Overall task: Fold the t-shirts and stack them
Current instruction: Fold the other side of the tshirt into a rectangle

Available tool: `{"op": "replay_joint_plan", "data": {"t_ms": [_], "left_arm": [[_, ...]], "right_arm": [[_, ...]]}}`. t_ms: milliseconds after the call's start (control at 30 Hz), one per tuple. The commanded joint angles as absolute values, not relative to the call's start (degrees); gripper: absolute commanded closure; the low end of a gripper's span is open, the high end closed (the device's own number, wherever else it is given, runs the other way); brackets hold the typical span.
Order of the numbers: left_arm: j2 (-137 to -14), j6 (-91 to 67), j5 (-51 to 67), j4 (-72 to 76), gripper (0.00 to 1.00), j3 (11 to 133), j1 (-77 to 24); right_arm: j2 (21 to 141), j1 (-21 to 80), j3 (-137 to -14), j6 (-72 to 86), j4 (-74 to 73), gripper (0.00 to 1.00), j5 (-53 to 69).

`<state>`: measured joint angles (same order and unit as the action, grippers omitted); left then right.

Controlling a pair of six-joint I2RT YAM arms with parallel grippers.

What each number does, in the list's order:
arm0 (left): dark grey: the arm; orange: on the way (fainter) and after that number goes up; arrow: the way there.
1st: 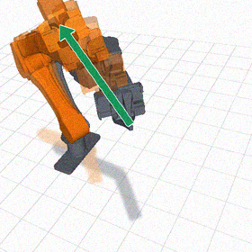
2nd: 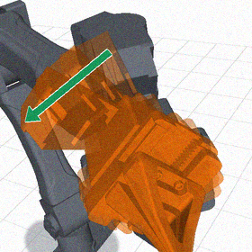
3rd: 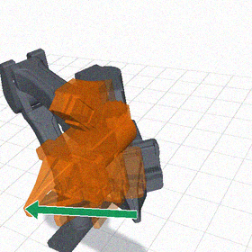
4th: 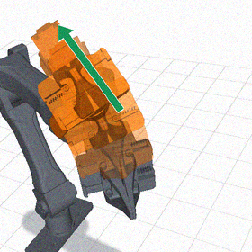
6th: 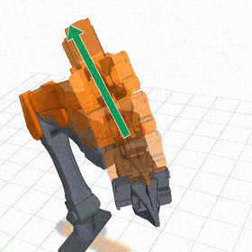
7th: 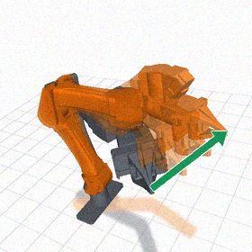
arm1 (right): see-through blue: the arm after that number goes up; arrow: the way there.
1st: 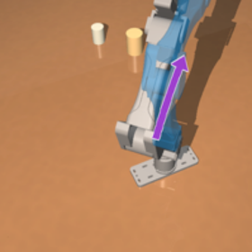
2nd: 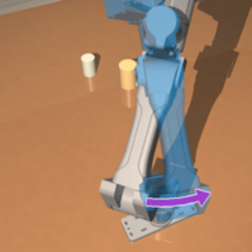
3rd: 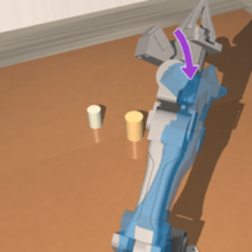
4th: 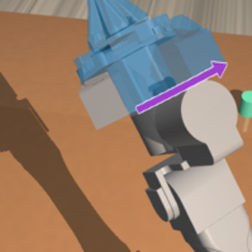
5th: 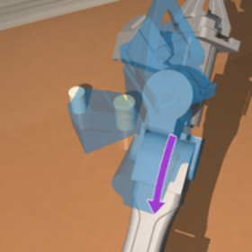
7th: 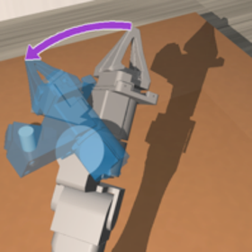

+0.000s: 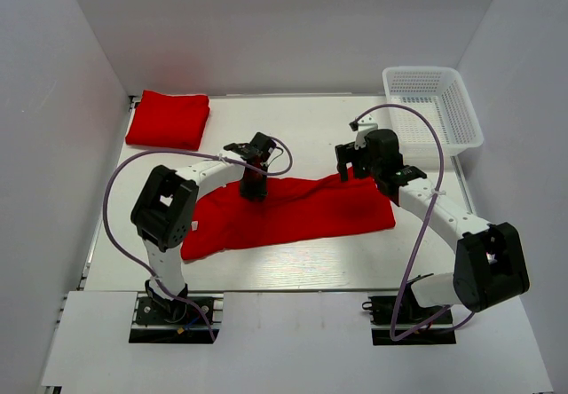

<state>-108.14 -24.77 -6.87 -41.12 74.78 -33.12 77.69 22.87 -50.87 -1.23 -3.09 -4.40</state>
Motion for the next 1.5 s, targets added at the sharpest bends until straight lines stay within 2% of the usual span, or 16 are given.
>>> {"op": "replay_joint_plan", "data": {"t_ms": [0,33,67,167,500,667,900,1233,1300,1333,1367,1400,1467], "left_arm": [[-107.49,-25.05,-7.48,-40.87,0.65,75.15,-33.31],[-107.49,-25.05,-6.95,-40.87,0.71,74.54,-33.31],[-107.49,-25.05,-6.94,-40.87,0.82,74.53,-33.31],[-106.71,-26.62,-8.25,-42.09,1.0,74.53,-33.31],[-92.74,-35.41,-17.57,-45.52,1.0,67.69,-32.78],[-84.66,-40.76,-18.19,-46.85,1.0,61.53,-32.26],[-79.46,-51.04,-23.02,-55.09,1.0,55.82,-32.26],[-68.21,-60.02,-30.14,-59.23,1.0,47.56,-32.26],[-67.68,-60.56,-30.67,-59.85,0.87,46.68,-32.26],[-67.68,-60.56,-30.67,-59.85,0.85,45.8,-32.26],[-67.68,-60.56,-30.67,-59.85,0.77,45.79,-31.73],[-67.68,-60.56,-30.67,-61.25,0.73,45.79,-31.73],[-68.73,-64.41,-33.64,-66.15,0.73,45.79,-31.73]], "right_arm": [[76.55,22.5,-51.06,-0.53,-2.64,0.1,-5.89],[76.55,22.67,-50.98,-0.44,-2.55,0.1,-5.89],[76.38,22.5,-50.98,-0.44,-2.55,0.1,-5.98],[75.85,22.5,-50.89,-0.44,-2.55,0.1,-5.45],[75.32,22.59,-51.06,0.88,-2.72,0.1,-2.55],[75.59,22.67,-51.5,1.23,-2.64,0.1,-0.8],[75.15,22.68,-52.03,1.14,-2.9,0.1,1.91],[75.14,22.68,-51.86,1.41,-2.64,0.1,5.09],[74.97,22.85,-51.86,1.49,-2.64,0.1,5.54],[74.97,22.76,-51.86,1.32,-2.9,0.1,5.97],[75.06,22.76,-51.86,1.23,-2.9,0.1,6.06],[75.15,22.68,-51.94,1.32,-2.9,0.1,5.98],[75.32,22.77,-51.86,1.14,-3.16,0.1,6.15]]}}
